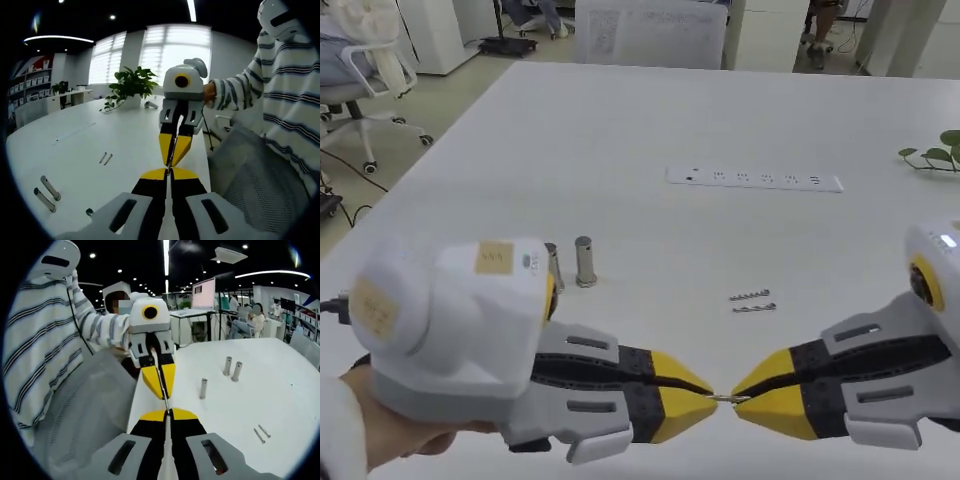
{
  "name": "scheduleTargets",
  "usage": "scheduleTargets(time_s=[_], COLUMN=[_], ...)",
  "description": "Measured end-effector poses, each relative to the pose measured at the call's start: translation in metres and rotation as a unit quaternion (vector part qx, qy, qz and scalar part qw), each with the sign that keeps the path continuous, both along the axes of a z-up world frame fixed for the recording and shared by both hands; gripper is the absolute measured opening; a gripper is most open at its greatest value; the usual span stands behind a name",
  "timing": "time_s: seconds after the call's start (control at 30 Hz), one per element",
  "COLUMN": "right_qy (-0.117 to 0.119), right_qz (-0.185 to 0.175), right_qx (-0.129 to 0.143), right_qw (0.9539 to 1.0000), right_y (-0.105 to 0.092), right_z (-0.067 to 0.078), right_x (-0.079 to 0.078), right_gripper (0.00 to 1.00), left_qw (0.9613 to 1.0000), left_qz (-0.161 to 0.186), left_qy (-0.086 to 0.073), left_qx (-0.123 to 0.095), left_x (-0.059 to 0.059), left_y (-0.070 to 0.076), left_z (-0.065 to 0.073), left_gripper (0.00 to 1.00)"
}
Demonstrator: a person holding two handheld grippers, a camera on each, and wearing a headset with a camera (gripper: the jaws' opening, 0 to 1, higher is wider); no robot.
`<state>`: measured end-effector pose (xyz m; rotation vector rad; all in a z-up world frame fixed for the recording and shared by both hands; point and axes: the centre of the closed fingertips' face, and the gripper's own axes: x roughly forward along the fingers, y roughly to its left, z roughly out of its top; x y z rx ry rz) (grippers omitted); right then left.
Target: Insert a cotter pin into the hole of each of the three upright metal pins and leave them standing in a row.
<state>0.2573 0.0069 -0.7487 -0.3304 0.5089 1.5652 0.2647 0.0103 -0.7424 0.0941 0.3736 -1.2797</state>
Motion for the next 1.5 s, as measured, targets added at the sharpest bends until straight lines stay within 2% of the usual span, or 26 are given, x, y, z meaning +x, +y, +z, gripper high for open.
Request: scheduleTargets(time_s=[0.37, 0.63, 0.73, 0.77, 0.83, 0.9, 0.97, 1.07, 1.2, 1.3, 1.37, 1.5], right_qy=[-0.006, 0.0, 0.0, 0.0, -0.001, -0.002, -0.001, -0.001, -0.004, -0.004, 0.0, -0.002], right_qz=[0.014, 0.013, 0.012, 0.012, 0.012, 0.011, 0.009, 0.006, 0.001, -0.003, -0.008, -0.011], right_qx=[-0.022, -0.029, -0.03, -0.031, -0.035, -0.038, -0.038, -0.037, -0.045, -0.059, -0.065, -0.075], right_qw=[0.9996, 0.9995, 0.9995, 0.9995, 0.9993, 0.9992, 0.9992, 0.9993, 0.999, 0.9983, 0.9979, 0.9971], right_y=[-0.002, 0.003, 0.006, 0.007, 0.008, 0.01, 0.011, 0.014, 0.019, 0.02, 0.021, 0.025], right_z=[-0.005, -0.011, -0.011, -0.011, -0.013, -0.014, -0.013, -0.013, -0.015, -0.02, -0.024, -0.028], right_x=[-0.002, 0.0, 0.004, 0.005, 0.008, 0.011, 0.014, 0.018, 0.025, 0.03, 0.034, 0.039], right_gripper=[0.04, 0.03, 0.03, 0.03, 0.03, 0.03, 0.03, 0.03, 0.03, 0.03, 0.03, 0.03], left_qw=[0.9999, 0.9994, 0.9991, 0.999, 0.998, 0.9976, 0.9966, 0.9945, 0.9896, 0.9833, 0.9809, 0.9754], left_qz=[-0.003, 0.011, 0.019, 0.022, 0.037, 0.043, 0.058, 0.083, 0.121, 0.152, 0.164, 0.191], left_qy=[0.006, 0.007, 0.007, 0.009, 0.027, 0.027, 0.034, 0.042, 0.052, 0.058, 0.062, 0.047], left_qx=[0.012, 0.031, 0.037, 0.038, 0.044, 0.047, 0.049, 0.048, 0.057, 0.081, 0.084, 0.099], left_x=[-0.002, 0.001, 0.002, 0.002, 0.004, 0.005, 0.008, 0.015, 0.024, 0.03, 0.033, 0.043], left_y=[0.0, 0.007, 0.011, 0.013, 0.019, 0.025, 0.031, 0.042, 0.06, 0.075, 0.08, 0.092], left_z=[-0.009, -0.019, -0.023, -0.024, -0.029, -0.033, -0.036, -0.042, -0.055, -0.067, -0.071, -0.078], left_gripper=[0.01, 0.01, 0.04, 0.06, 0.1, 0.12, 0.14, 0.14, 0.14, 0.16, 0.19, 0.22])
